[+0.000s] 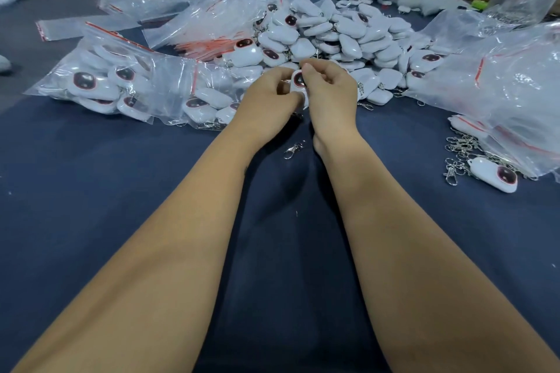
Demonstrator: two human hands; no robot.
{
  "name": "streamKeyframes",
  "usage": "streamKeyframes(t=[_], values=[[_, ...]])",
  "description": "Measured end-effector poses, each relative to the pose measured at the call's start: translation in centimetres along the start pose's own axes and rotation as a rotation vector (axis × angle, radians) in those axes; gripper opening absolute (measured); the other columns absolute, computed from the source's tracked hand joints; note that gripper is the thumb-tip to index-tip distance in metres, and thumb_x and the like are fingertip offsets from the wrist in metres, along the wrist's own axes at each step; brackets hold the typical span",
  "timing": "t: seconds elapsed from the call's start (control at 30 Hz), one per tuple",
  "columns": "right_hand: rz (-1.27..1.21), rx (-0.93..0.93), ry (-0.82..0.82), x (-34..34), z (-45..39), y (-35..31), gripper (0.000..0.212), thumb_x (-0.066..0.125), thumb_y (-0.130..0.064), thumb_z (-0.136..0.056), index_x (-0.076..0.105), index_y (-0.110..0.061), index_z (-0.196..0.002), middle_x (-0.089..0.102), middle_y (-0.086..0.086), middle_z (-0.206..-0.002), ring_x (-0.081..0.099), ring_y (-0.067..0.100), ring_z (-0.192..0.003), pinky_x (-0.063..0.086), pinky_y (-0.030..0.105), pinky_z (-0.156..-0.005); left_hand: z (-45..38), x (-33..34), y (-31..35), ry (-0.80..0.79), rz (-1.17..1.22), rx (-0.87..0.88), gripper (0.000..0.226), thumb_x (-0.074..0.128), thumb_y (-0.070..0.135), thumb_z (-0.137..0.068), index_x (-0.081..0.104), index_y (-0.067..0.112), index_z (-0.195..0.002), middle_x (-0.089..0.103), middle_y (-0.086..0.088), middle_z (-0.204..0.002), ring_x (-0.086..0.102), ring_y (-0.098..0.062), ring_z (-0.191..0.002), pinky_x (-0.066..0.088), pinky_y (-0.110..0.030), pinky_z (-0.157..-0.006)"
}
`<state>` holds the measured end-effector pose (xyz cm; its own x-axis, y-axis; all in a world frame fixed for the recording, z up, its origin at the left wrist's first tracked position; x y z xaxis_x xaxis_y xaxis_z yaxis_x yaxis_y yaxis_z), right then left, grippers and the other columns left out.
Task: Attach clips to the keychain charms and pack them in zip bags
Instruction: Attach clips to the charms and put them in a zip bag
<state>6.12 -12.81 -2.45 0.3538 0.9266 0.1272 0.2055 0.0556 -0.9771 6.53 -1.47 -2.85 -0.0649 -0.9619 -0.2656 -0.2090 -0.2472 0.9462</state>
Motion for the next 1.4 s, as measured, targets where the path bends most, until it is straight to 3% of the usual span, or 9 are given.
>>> streamKeyframes(t=[0.1,0.17,0.23,0.37,0.5,0.63,0.9,1.1,1.4], values=[[-0.032,0.055,-0.008,0.2,-0.1,0.2,0.01,0.058,-0.007,-0.093,0.067,-0.012,-0.091,0.068,-0.002,-0.081,0.065,0.006,-0.076,0.056,0.025,-0.073,-0.1,-0.3,-0.1,0.014,0.03,0.006,0.035,0.057,0.004,-0.085,0.06,0.035,-0.102,0.062,-0.003,-0.081,0.058,-0.02,-0.073,0.054,-0.043,-0.084],[-0.049,0.094,-0.038,0.5,0.0,0.3,0.017,0.055,-0.004,-0.09,0.07,-0.011,-0.089,0.071,0.008,-0.095,0.067,0.024,-0.098,0.054,0.044,-0.095,-0.3,-0.7,-0.3,0.045,0.065,0.0,0.043,0.057,0.0,-0.081,0.06,0.036,-0.106,0.054,0.006,-0.066,0.053,-0.015,-0.064,0.051,-0.032,-0.066],[-0.035,0.129,-0.077,0.8,0.1,0.4,0.024,0.051,-0.002,-0.088,0.073,-0.01,-0.094,0.072,0.014,-0.105,0.064,0.033,-0.11,0.05,0.049,-0.1,-0.2,-1.1,-0.3,0.067,0.06,0.003,0.049,0.056,-0.001,-0.079,0.06,0.039,-0.108,0.05,0.014,-0.054,0.052,-0.009,-0.056,0.046,-0.019,-0.057],[0.002,0.156,-0.105,0.7,0.1,0.6,0.034,0.048,0.003,-0.082,0.075,-0.008,-0.1,0.075,0.013,-0.099,0.067,0.029,-0.099,0.053,0.047,-0.097,-0.2,-1.2,-0.4,0.094,0.075,0.013,0.047,0.054,0.002,-0.078,0.062,0.044,-0.096,0.054,0.008,-0.064,0.054,-0.014,-0.062,0.052,-0.031,-0.068],[0.043,0.125,-0.131,0.8,0.3,0.5,0.033,0.049,0.004,-0.081,0.076,-0.007,-0.097,0.075,0.01,-0.091,0.065,0.02,-0.086,0.053,0.043,-0.093,-0.1,-1.2,-0.3,0.095,0.029,0.022,0.039,0.056,0.004,-0.081,0.059,0.04,-0.094,0.054,0.022,-0.05,0.052,-0.003,-0.052,0.046,-0.016,-0.053],[0.086,0.088,-0.158,1.0,0.5,0.3,0.032,0.05,0.004,-0.082,0.076,-0.01,-0.095,0.075,0.012,-0.097,0.067,0.024,-0.093,0.053,0.044,-0.093,0.2,-1.1,-0.2,0.118,-0.016,0.048,0.031,0.054,0.006,-0.086,0.053,0.032,-0.102,0.058,0.018,-0.07,0.053,0.007,-0.055,0.039,-0.008,-0.049],[0.058,0.08,-0.201,1.2,0.6,0.2,0.03,0.054,0.003,-0.082,0.075,-0.018,-0.084,0.075,0.006,-0.089,0.066,0.017,-0.084,0.056,0.04,-0.088,0.2,-1.0,0.2,0.107,-0.063,0.078,0.027,0.051,0.005,-0.089,0.048,0.026,-0.105,0.058,0.012,-0.079,0.053,0.0,-0.064,0.038,-0.007,-0.05],[0.035,0.081,-0.214,1.3,0.6,0.2,0.025,0.057,0.002,-0.082,0.075,-0.015,-0.086,0.073,0.005,-0.082,0.061,0.013,-0.07,0.052,0.022,-0.058,0.1,-1.0,0.0,0.122,-0.002,0.059,0.028,0.053,0.004,-0.083,0.052,0.028,-0.097,0.057,0.018,-0.059,0.05,0.003,-0.05,0.039,-0.011,-0.045],[0.011,0.098,-0.164,1.1,0.7,0.2,0.026,0.048,0.007,-0.09,0.065,-0.004,-0.106,0.067,0.008,-0.084,0.063,0.007,-0.053,0.05,0.018,-0.054,-0.6,-1.1,-1.2,0.132,0.118,-0.075,0.015,0.059,0.022,-0.087,0.054,0.034,-0.095,0.065,0.006,-0.084,0.063,-0.009,-0.072,0.053,-0.032,-0.077]])
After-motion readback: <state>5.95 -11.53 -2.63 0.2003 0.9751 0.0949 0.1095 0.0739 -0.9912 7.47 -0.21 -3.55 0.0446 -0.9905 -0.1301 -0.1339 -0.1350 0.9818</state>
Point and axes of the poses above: each hand's wrist, its own z-axis away from the middle knuckle, its own x-axis out of the palm, y = z × x, the point moved 6 cm from there along -z, towards the middle knuckle
